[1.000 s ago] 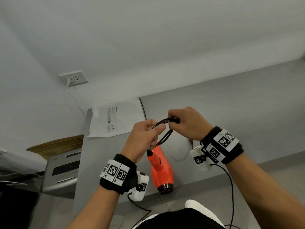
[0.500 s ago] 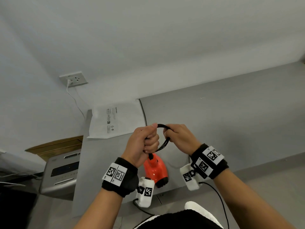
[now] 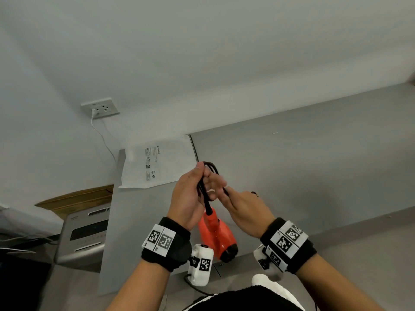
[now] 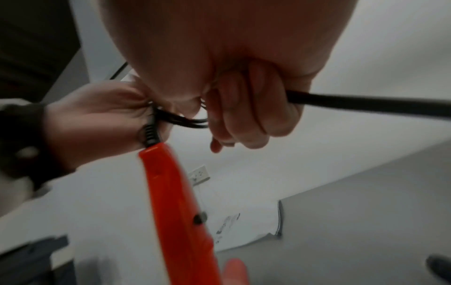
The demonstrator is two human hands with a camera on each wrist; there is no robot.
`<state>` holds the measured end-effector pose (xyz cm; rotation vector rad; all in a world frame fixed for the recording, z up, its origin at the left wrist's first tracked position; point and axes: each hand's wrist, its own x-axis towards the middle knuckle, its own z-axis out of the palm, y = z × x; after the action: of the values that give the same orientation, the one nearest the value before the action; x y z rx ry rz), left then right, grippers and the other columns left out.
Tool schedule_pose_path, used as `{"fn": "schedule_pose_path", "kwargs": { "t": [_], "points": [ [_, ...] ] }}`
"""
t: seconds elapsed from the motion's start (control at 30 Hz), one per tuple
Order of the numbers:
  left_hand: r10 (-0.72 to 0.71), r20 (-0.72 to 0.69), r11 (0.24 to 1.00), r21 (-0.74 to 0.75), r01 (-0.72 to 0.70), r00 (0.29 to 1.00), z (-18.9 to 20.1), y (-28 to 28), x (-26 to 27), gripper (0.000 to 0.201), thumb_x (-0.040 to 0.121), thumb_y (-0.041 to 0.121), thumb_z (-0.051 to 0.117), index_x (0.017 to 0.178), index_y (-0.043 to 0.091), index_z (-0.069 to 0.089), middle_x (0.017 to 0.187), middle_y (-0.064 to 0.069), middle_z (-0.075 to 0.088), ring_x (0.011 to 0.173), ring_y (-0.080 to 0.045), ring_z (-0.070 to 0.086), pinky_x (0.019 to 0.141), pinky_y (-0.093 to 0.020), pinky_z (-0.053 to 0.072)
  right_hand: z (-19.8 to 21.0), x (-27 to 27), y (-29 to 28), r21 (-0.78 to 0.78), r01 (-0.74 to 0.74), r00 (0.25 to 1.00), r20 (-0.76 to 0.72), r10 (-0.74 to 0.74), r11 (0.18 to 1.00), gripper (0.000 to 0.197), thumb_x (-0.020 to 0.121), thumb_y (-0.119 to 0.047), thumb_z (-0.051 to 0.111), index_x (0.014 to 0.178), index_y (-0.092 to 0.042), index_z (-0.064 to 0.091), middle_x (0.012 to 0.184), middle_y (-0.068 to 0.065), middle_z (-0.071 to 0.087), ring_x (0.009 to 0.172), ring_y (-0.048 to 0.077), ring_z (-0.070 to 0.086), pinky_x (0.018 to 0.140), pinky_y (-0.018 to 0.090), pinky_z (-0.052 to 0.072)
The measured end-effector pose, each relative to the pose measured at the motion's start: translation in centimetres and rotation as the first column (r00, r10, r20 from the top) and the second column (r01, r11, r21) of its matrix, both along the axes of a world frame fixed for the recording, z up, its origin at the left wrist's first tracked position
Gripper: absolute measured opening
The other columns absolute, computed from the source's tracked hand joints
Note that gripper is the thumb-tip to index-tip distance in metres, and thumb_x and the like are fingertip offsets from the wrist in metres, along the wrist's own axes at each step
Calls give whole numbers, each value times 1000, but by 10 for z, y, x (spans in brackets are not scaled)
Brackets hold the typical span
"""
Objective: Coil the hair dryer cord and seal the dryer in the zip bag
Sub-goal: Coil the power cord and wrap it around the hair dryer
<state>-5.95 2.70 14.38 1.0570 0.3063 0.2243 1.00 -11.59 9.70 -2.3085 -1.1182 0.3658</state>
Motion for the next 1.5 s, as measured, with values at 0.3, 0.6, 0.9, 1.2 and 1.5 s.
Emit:
{"fn": "schedule_pose_path", "kwargs": {
  "t": [0.3,0.6,0.9,1.2,1.5],
  "points": [
    [-90,-40,913,395,98,995,2,10,1,32,111,22,36,139,12,50,109,-9,79,100,-35,76,92,-40,59,54,-13,-18,-216,-266,876,353,329,939,15,100,-22,41,106,-15,53,82,4,67,53,25,52,50,32,35],
    [-168,-128,876,435,208,977,10,9,2,37,109,29,43,106,1,67,54,3,34,44,-9,25,42,-21,23,79,45,-9,237,-32,999,18,29,971,41,82,-47,50,118,-29,59,58,-9,50,53,8,47,58,26,42],
    [-172,-132,954,223,199,976,10,14,-4,43,97,45,53,70,12,49,56,1,21,41,-8,15,40,-21,10,61,41,7,194,-122,969,-189,159,973,16,88,-36,70,91,-22,63,63,-9,54,55,3,45,57,18,38],
    [-75,-150,880,455,136,986,4,17,-12,47,99,30,65,55,26,50,50,5,36,50,-18,30,55,-31,31,56,40,7,163,116,987,-132,-95,980,22,79,-23,58,59,-13,60,46,-2,46,50,15,43,53,37,41],
    [103,-131,957,285,-62,986,-5,19,-5,46,103,23,58,61,19,40,54,5,26,40,-7,18,38,-19,14,33,46,-15,229,73,973,-230,-19,971,18,96,-24,61,85,-16,72,57,-10,53,52,4,45,56,19,38]
  ]
}}
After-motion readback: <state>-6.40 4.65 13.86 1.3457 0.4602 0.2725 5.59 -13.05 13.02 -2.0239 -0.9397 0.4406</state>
